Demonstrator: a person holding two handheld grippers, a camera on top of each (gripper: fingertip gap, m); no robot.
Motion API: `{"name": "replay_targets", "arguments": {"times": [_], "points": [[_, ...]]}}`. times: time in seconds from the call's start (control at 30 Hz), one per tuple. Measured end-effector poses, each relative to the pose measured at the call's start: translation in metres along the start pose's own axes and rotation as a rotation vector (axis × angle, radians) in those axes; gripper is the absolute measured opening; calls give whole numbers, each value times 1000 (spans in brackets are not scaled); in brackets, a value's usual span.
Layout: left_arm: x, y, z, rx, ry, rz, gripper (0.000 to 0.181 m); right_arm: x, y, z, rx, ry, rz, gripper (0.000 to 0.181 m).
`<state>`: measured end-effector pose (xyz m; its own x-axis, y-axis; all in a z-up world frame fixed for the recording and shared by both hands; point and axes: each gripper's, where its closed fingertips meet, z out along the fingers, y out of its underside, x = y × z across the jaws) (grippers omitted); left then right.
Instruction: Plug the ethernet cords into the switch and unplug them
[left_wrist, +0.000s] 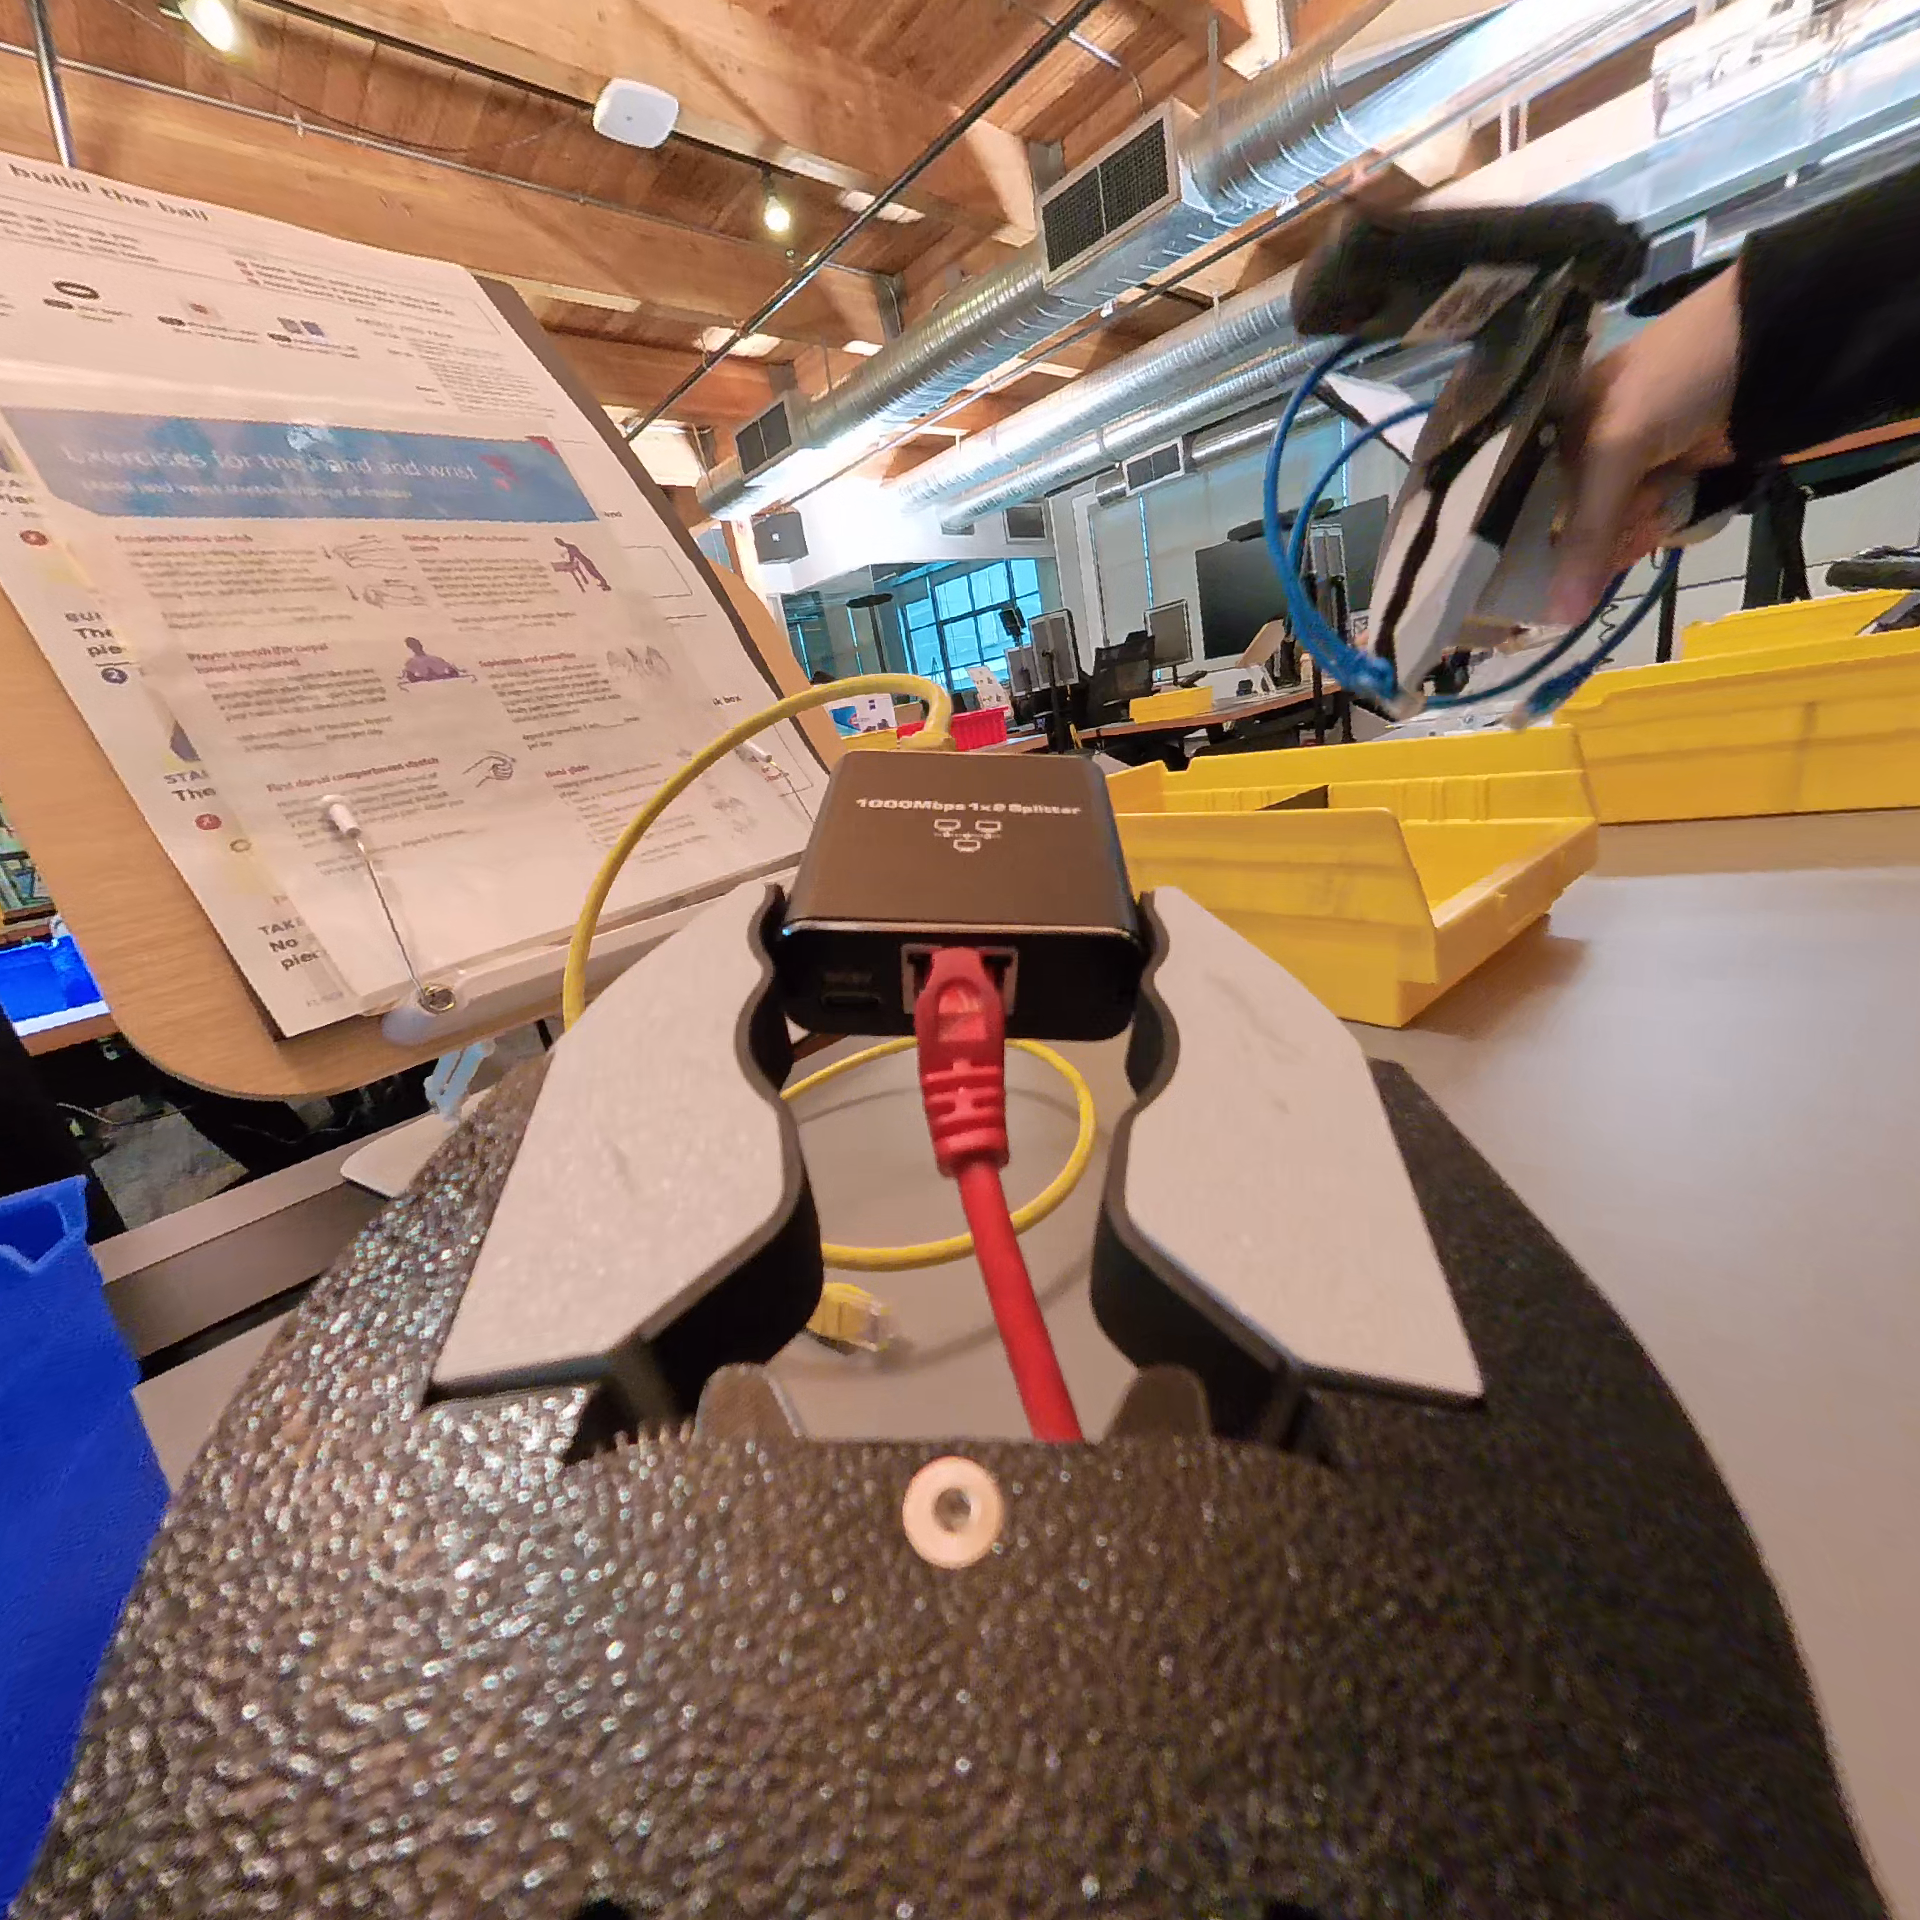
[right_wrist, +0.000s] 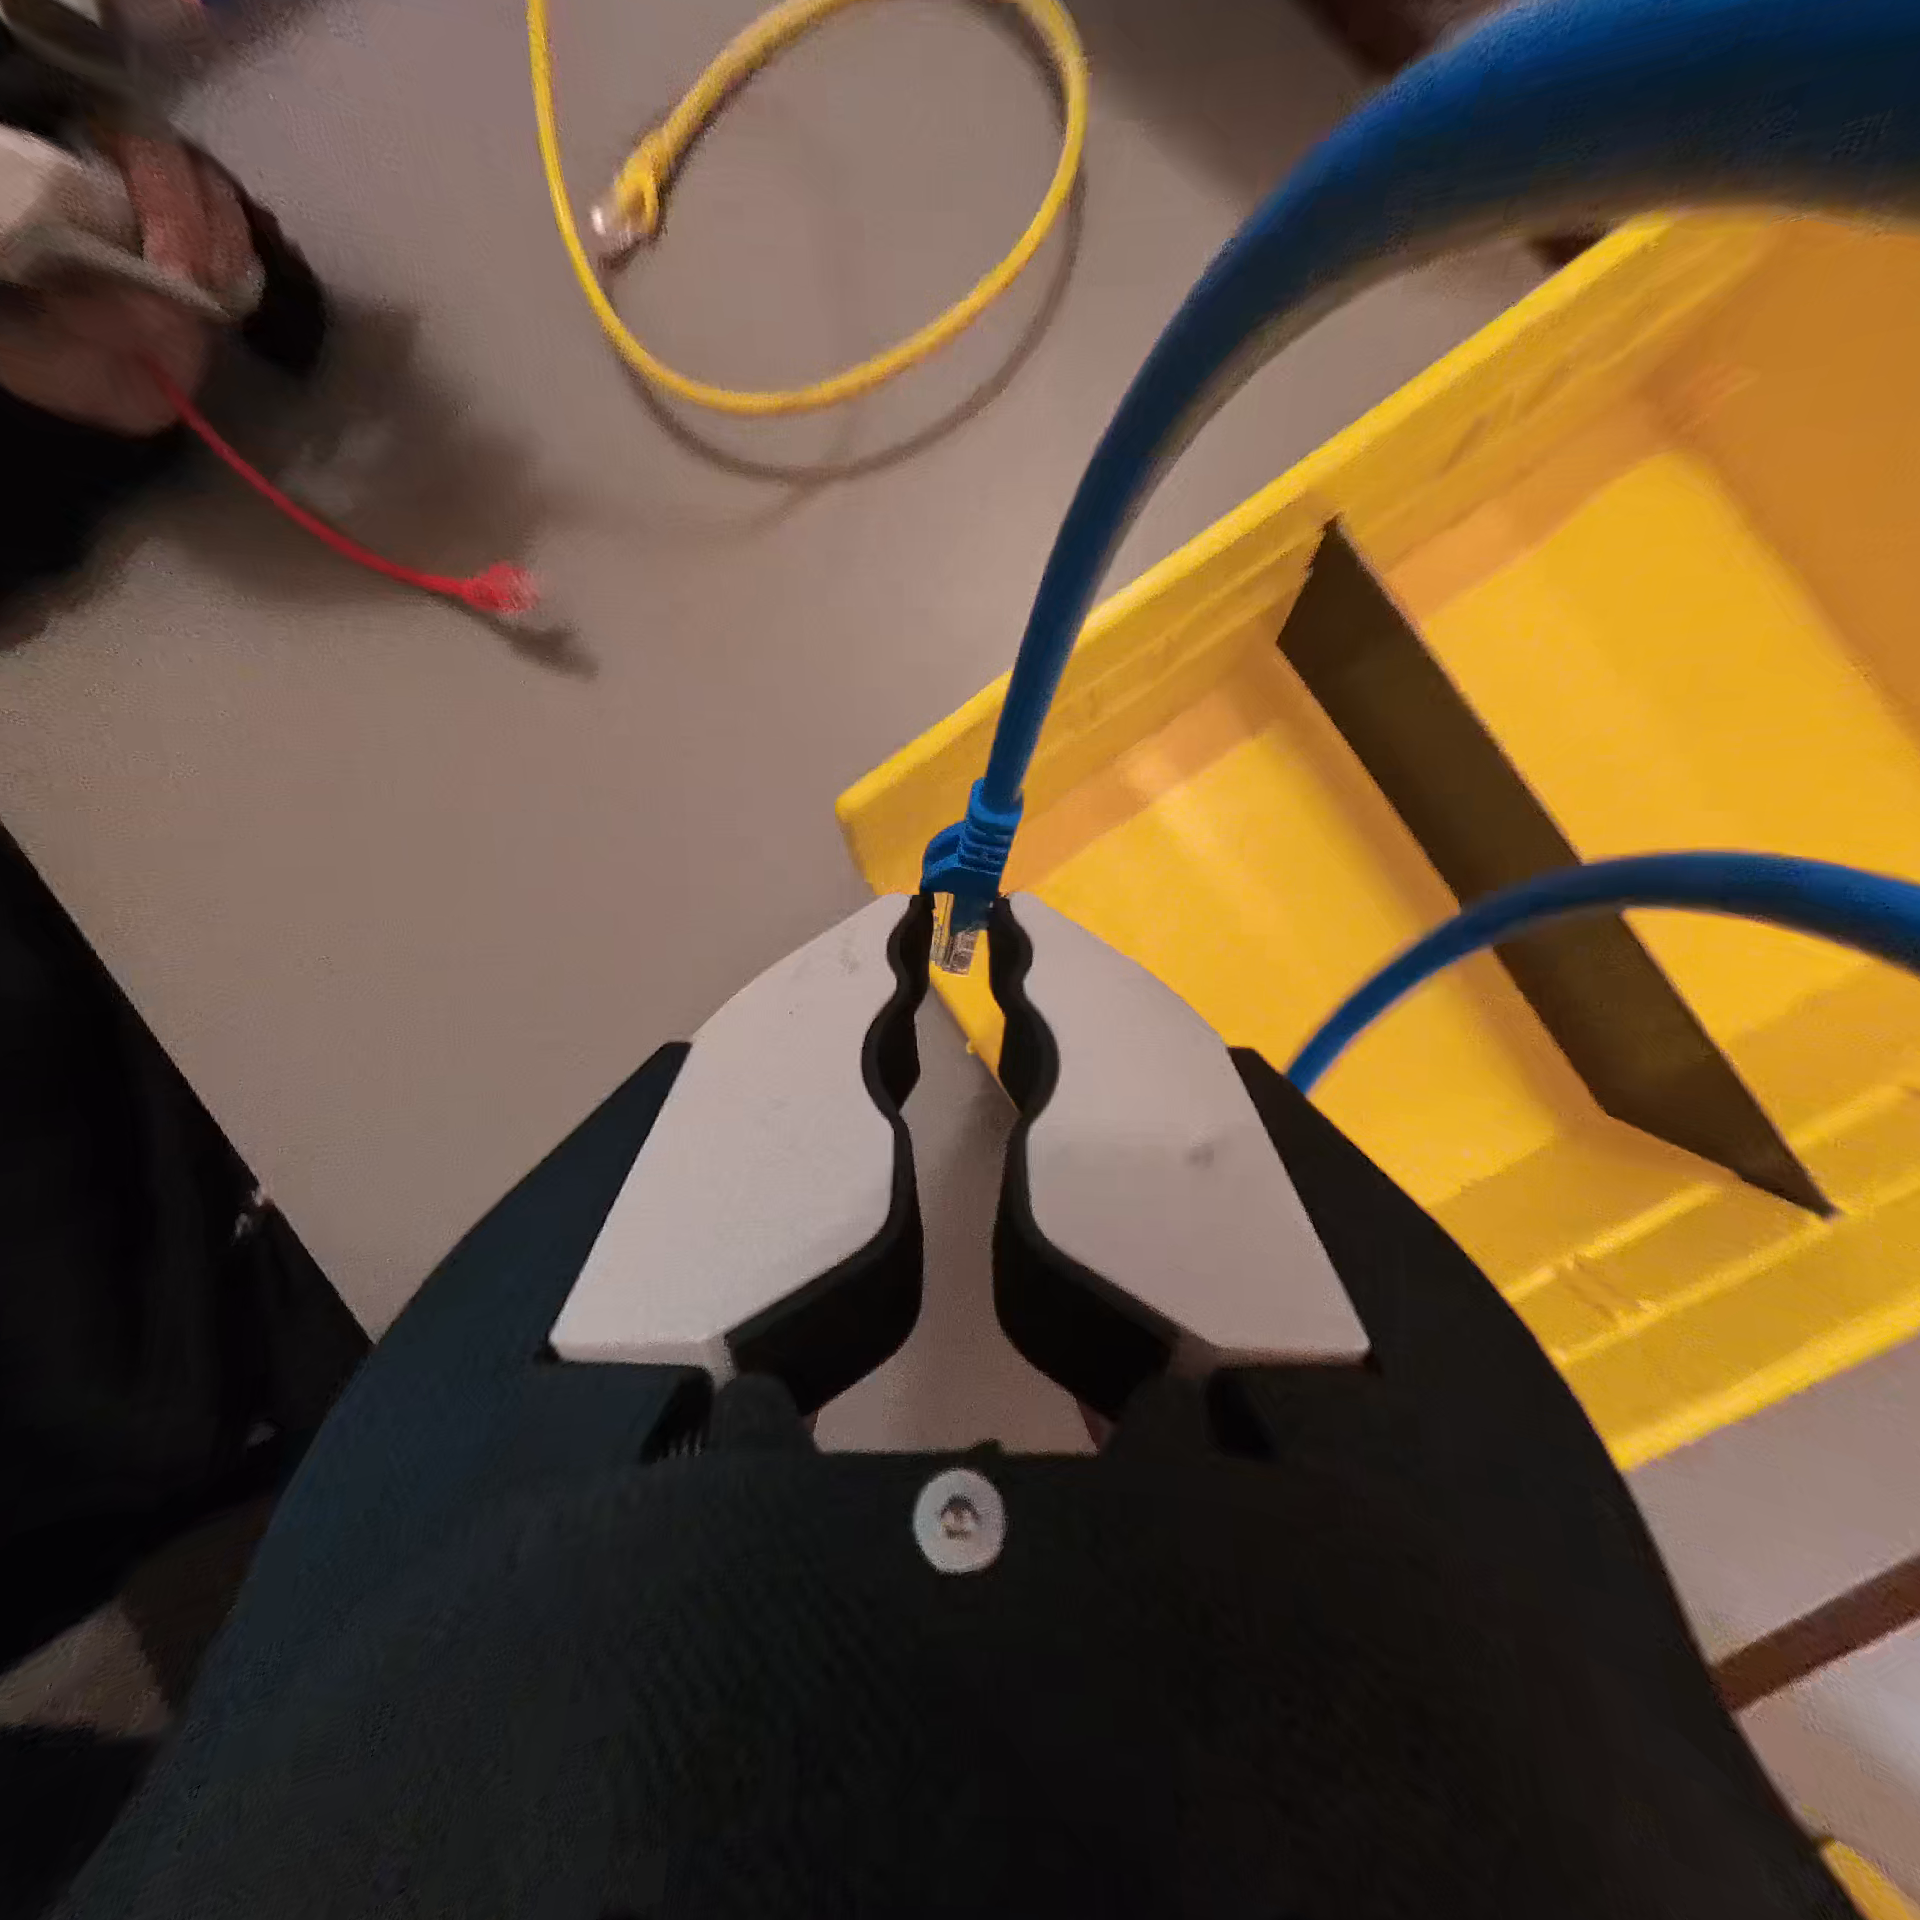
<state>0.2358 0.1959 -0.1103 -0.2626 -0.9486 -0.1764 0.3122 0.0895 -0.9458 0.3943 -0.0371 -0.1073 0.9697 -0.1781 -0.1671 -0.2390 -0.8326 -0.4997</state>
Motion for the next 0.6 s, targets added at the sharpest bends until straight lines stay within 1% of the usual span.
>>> {"name": "replay_targets", "arguments": {"times": [0.13, 0.23, 0.33, 0.43, 0.53, 0.6], "points": [[1, 0, 0, 0, 9, -4, 62, 22, 28, 34, -205, 22, 15, 12], [1, 0, 1, -2, 10, -3, 62, 42, 49, 53, -388, 105, -25, 12], [3, 1, 1, -5, 16, 7, 62, 43, 62, 66, -510, 78, -26, 14], [3, 1, 1, -11, 18, 5, 62, 41, 63, 70, -548, 60, -32, 28], [3, 2, 1, -14, 21, 4, 62, 34, 58, 73, -503, 13, -62, 33], [4, 3, 2, -15, 24, 8, 62, 34, 61, 70, -516, 5, -69, 36]]}}
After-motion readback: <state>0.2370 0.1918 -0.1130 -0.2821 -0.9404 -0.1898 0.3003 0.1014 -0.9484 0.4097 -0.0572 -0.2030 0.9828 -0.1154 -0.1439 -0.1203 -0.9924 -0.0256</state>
